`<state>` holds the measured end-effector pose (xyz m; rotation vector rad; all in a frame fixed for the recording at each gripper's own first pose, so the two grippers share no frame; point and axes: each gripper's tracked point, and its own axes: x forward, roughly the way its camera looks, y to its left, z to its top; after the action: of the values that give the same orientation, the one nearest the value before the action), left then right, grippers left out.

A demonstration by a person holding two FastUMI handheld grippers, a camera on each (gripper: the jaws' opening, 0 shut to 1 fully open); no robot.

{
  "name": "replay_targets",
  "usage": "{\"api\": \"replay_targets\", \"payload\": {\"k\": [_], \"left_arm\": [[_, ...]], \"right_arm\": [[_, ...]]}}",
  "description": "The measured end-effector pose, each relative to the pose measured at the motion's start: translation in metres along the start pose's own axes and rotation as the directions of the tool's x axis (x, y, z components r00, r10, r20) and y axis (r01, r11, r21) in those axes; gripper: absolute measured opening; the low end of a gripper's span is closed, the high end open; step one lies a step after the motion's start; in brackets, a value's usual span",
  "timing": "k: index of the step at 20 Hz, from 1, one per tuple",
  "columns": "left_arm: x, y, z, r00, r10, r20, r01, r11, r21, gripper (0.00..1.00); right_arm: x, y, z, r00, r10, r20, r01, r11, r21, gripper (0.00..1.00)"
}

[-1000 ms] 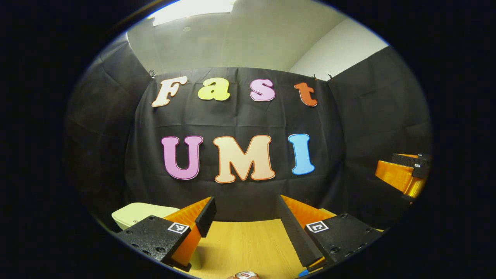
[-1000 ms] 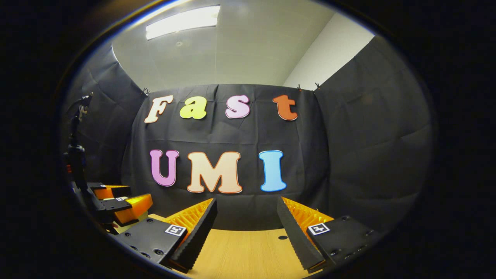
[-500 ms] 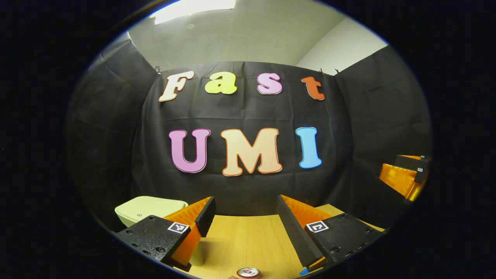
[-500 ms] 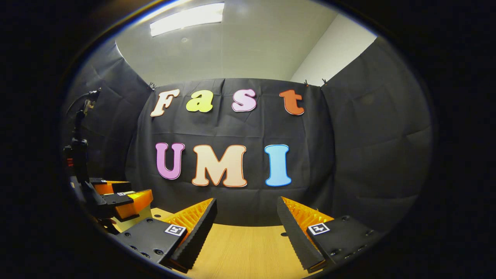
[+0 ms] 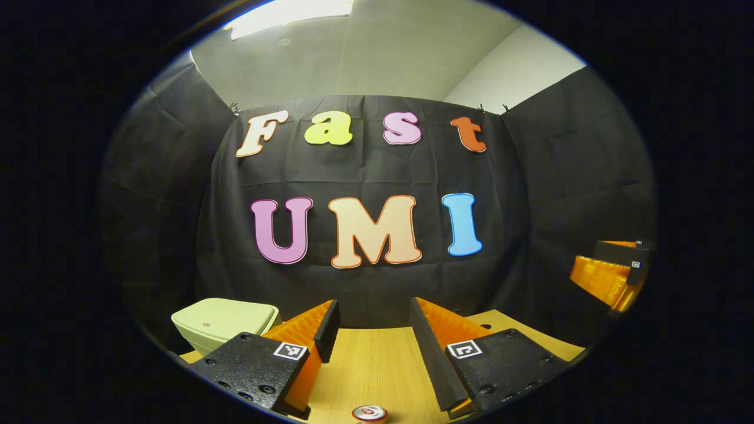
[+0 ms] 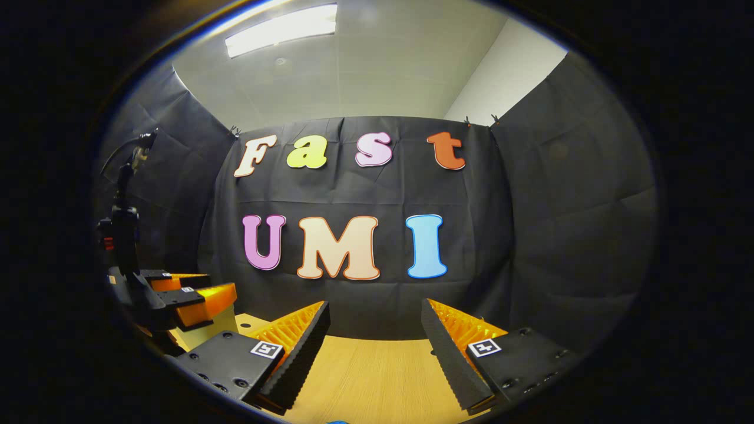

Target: Press the lid of the desktop garbage bin to open it, pick up the crumpled paper on the desktop and throw it into the bin, then pick up the pop can on the desktop and drop it into the bin, and finally close the garbage bin lid.

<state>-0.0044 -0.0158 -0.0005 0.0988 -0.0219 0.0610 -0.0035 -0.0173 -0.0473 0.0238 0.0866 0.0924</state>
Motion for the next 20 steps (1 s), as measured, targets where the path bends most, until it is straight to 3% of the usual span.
{"api": "replay_targets", "payload": {"k": [4, 6, 8, 11, 12, 15, 20], "left_arm": [[0.001, 0.0, -0.005, 0.999, 0.028, -0.016, -0.028, 1.0, 0.004, 0.48], [-0.001, 0.007, -0.007, 0.998, 0.063, -0.019, -0.063, 0.998, 0.016, 0.47], [-0.001, 0.011, -0.012, 0.997, 0.075, -0.032, -0.074, 0.997, 0.025, 0.39], [0.0, 0.027, -0.015, 0.994, 0.102, -0.04, -0.101, 0.994, 0.031, 0.11], [0.001, 0.03, -0.018, 0.994, 0.095, -0.057, -0.092, 0.995, 0.041, 0.07], [0.004, 0.058, -0.022, 0.989, 0.127, -0.074, -0.123, 0.991, 0.052, 0.0], [0.008, 0.105, -0.027, 0.982, 0.167, -0.089, -0.165, 0.986, 0.028, 0.0]], "right_arm": [[0.003, -0.001, -0.008, 0.999, 0.047, -0.016, -0.046, 0.999, 0.019, 0.98], [0.003, 0.002, -0.009, 0.997, 0.083, -0.009, -0.082, 0.995, 0.051, 0.98], [0.006, 0.0, -0.008, 0.996, 0.088, 0.0, -0.087, 0.995, 0.056, 0.98], [0.008, 0.009, -0.012, 0.995, 0.098, -0.003, -0.097, 0.994, 0.056, 0.98], [0.009, 0.009, -0.008, 0.996, 0.087, 0.008, -0.087, 0.995, 0.057, 0.98], [0.012, 0.021, -0.004, 0.997, 0.071, 0.032, -0.073, 0.996, 0.06, 0.99], [0.013, 0.045, -0.015, 0.997, 0.075, -0.002, -0.075, 0.994, 0.079, 0.99]]}}
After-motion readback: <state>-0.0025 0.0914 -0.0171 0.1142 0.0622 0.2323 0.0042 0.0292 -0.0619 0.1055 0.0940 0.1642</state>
